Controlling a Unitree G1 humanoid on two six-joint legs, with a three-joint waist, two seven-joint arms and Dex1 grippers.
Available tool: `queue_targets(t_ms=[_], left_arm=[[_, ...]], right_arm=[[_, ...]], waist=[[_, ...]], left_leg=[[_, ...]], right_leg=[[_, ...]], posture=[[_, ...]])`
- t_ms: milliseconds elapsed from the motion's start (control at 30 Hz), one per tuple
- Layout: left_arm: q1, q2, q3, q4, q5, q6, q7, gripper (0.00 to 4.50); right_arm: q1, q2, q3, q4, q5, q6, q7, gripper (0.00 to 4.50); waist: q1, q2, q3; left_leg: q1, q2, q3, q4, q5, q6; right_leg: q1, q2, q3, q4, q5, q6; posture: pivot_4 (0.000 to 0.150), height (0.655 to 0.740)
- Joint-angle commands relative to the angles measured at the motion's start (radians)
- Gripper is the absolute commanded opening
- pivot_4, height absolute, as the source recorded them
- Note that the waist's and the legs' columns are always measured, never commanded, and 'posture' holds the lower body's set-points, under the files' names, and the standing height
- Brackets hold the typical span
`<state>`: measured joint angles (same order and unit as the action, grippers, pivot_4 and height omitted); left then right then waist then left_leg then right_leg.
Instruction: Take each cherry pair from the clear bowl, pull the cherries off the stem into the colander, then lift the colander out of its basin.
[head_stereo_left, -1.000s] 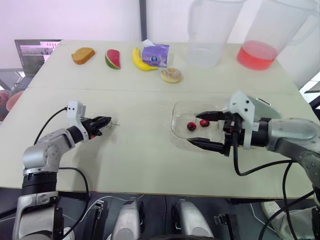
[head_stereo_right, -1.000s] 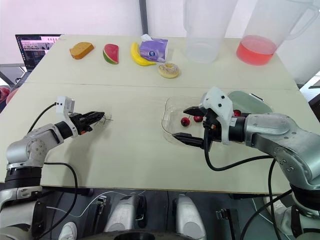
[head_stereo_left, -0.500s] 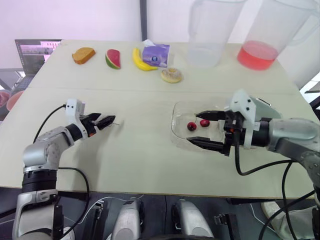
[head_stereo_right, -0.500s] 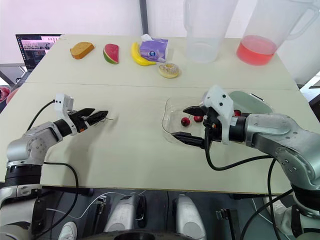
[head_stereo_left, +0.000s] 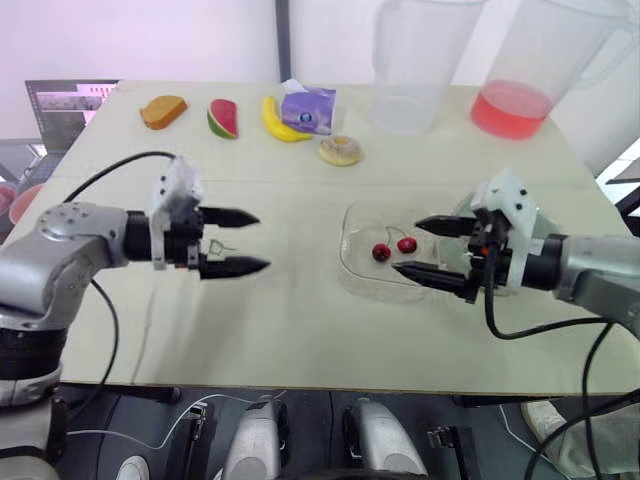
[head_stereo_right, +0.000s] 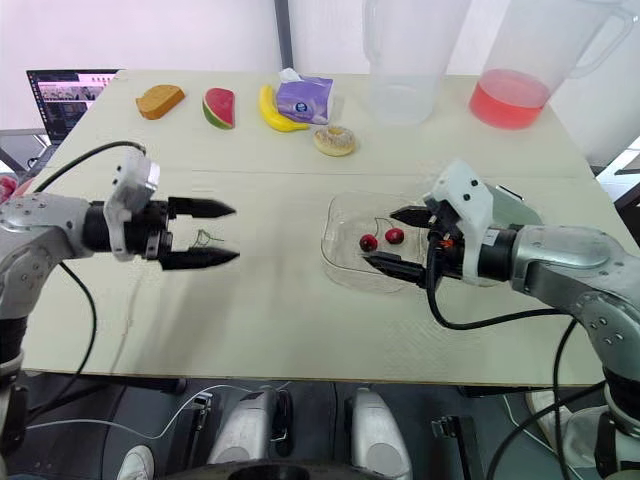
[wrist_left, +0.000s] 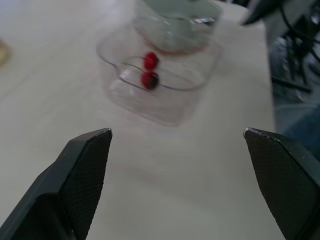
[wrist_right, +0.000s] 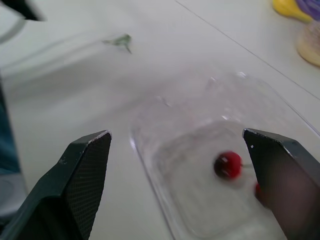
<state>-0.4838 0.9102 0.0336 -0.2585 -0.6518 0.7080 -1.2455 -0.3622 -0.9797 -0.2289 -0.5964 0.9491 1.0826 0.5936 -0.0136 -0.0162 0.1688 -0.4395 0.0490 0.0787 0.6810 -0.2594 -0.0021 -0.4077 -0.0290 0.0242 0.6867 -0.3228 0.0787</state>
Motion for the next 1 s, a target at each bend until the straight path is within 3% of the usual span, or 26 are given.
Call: queue_targets(t_ms=[33,267,567,667,700,733,1000], left_arm=[[-0.014,0.004,-0.009,-0.018,0.008,-0.033,-0.022,4.42],[-0.035,-0.032,-0.018,0.000,0.021,-0.042,0.004,4.42],[-0.048,-0.053,-0.028,0.007,0.023,-0.036,0.008,4.42],[-0.048,-0.061,-0.028,0.001,0.021,-0.034,0.015,4.50],[-0.048,-0.063,-0.027,-0.003,0.019,-0.031,0.018,4.50],[-0.047,-0.065,-0.026,-0.006,0.017,-0.029,0.020,4.50],[-0.038,-0.076,-0.027,-0.017,0.018,-0.028,0.038,4.50]], right_arm=[[-0.014,-0.026,-0.002,0.014,-0.027,0.012,-0.014,4.50],[-0.122,-0.094,0.145,0.091,-0.120,0.022,0.063,4.50],[-0.487,-0.127,0.595,0.309,-0.461,-0.101,0.367,4.50],[-0.593,-0.090,0.711,0.412,-0.592,-0.168,0.448,3.61],[-0.616,-0.081,0.737,0.440,-0.626,-0.184,0.471,2.99],[-0.635,-0.075,0.762,0.465,-0.662,-0.203,0.495,2.67],[-0.701,-0.022,0.863,0.607,-0.871,-0.313,0.635,2.67]], waist=[[0.002,0.000,0.000],[0.000,0.000,0.000],[-0.002,0.001,0.001],[-0.001,0.001,0.001],[0.000,0.001,0.001],[0.001,0.001,0.001],[0.000,0.001,0.001]], left_leg=[[0.000,0.000,0.000,0.000,0.000,0.000],[0.000,0.000,0.000,0.000,0.000,0.001],[-0.001,0.000,0.001,0.000,0.000,0.001],[-0.002,0.000,0.001,0.001,-0.001,0.001],[-0.002,0.000,0.001,0.001,-0.001,0.001],[-0.002,0.000,0.001,0.001,-0.001,0.001],[-0.002,0.000,0.001,0.002,-0.001,0.001]], right_leg=[[0.000,0.000,0.000,0.000,0.000,0.000],[0.000,0.001,0.000,0.000,0.000,0.000],[-0.003,0.001,0.001,0.000,0.000,0.000],[-0.004,0.001,0.001,0.000,0.000,0.000],[-0.003,0.001,0.001,0.001,0.000,0.000],[-0.004,0.001,0.001,0.001,0.000,0.000],[-0.004,0.001,0.001,0.001,0.000,0.000]], posture=[[0.150,0.7400],[0.150,0.7400],[0.150,0.7400],[0.150,0.7400],[0.150,0.7400],[0.150,0.7400],[0.150,0.7400]])
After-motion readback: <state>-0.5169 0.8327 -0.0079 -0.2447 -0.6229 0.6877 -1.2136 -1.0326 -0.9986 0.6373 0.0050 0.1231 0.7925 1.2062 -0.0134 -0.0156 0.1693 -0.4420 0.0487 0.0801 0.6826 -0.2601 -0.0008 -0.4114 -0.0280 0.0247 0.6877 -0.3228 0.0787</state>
